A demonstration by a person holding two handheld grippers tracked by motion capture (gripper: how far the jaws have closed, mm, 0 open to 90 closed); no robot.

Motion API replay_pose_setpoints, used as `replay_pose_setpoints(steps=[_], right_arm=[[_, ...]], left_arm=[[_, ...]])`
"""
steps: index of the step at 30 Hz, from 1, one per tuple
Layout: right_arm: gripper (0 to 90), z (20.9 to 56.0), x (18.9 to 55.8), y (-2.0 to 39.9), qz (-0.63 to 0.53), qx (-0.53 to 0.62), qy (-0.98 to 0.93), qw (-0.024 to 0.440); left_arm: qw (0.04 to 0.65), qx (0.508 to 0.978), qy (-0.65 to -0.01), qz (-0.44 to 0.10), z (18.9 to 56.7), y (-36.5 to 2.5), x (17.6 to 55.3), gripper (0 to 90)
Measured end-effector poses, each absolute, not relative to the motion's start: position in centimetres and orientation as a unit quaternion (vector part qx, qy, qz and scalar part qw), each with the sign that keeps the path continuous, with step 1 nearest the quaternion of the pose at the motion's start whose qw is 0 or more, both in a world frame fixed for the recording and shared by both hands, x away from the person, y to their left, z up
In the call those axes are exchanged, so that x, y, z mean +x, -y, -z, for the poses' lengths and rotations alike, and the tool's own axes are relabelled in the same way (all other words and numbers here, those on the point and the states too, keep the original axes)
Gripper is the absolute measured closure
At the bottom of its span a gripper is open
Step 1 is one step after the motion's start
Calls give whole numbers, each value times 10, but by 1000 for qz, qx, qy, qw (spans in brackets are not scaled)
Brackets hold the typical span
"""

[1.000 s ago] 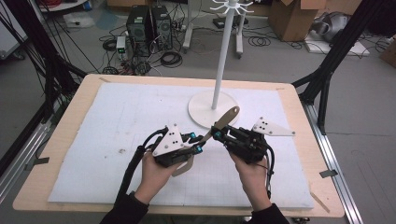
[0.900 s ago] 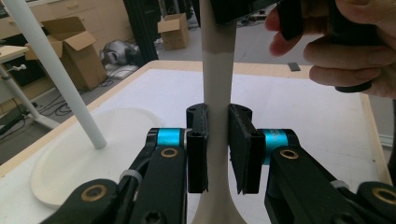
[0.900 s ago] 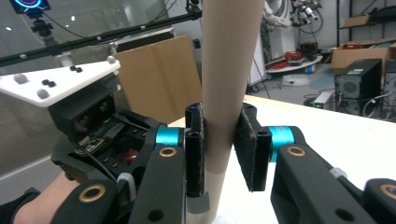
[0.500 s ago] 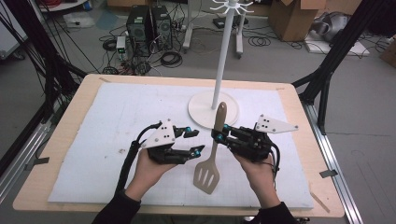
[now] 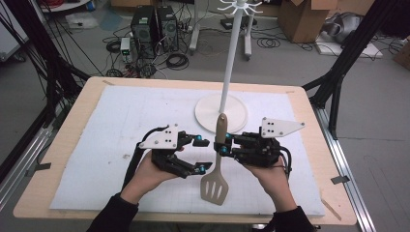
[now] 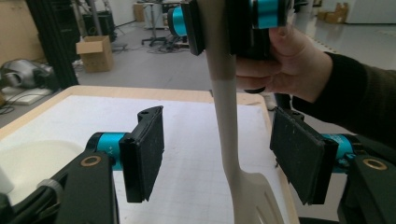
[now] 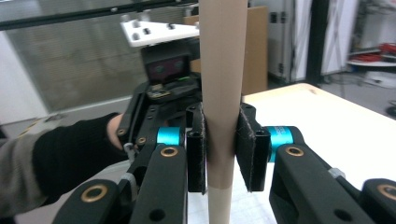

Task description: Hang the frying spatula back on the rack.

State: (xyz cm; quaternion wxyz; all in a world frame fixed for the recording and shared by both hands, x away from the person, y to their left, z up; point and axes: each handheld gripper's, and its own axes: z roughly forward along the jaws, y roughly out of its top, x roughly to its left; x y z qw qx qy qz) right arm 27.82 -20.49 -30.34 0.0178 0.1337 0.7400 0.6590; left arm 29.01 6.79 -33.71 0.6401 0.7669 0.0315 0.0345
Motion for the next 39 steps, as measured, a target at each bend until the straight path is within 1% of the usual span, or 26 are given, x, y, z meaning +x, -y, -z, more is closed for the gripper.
replay_pose_setpoints(steps=[9, 17, 20, 29, 34, 39], right_arm=[[757, 299, 278, 200, -657, 101, -747, -9], [757, 297, 279, 200, -657, 84, -748, -27], [757, 297, 279, 200, -656, 80, -750, -27], [756, 297, 278, 199, -656, 74, -750, -36], [756, 297, 280, 200, -655, 77, -750, -43], [756, 297, 280, 201, -658, 76, -748, -40]], left_arm=[[637, 771, -1, -5, 335, -58, 289, 376], [636, 772, 18, 12, 337, -51, 289, 423], [636, 771, 26, 18, 337, -51, 289, 469], [641, 767, 40, 12, 337, -46, 289, 584], [643, 765, 42, 9, 337, -46, 289, 588], [639, 767, 51, 9, 338, -45, 288, 650]])
